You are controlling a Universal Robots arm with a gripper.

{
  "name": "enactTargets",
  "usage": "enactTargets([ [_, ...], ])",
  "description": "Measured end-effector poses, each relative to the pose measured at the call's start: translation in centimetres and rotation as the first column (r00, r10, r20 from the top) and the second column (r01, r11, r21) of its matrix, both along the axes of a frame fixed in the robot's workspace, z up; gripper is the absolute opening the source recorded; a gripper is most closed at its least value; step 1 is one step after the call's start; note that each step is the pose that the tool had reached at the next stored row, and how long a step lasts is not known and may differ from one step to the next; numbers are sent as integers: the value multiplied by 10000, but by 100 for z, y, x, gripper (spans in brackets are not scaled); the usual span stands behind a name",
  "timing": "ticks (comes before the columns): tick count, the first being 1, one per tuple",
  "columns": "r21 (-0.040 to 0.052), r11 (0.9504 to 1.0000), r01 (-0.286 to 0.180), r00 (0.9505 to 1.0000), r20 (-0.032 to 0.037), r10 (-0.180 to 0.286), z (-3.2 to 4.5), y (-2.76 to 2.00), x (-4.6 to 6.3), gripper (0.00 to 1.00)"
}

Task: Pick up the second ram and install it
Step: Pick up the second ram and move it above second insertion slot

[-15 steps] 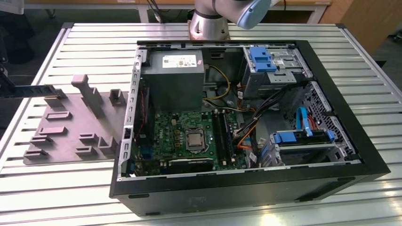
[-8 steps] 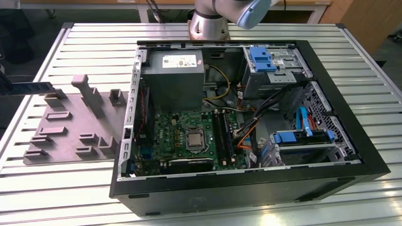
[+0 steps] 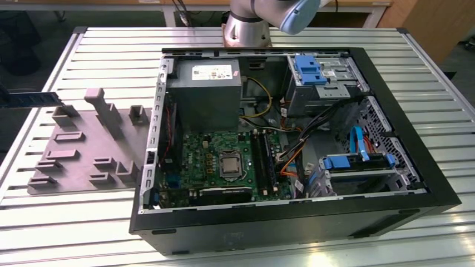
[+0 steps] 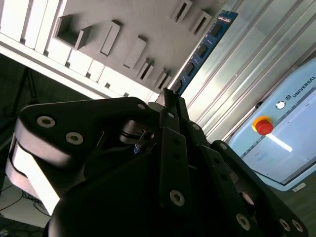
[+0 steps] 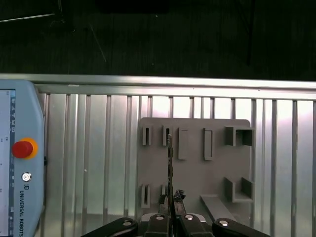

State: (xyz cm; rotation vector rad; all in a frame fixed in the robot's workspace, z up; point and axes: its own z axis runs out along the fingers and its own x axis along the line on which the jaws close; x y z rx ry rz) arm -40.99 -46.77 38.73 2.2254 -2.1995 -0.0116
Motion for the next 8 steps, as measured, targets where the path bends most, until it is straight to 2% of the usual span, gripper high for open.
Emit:
enactTargets([
  [8,1,10000,0,10000,1,0,19,1,0,14],
])
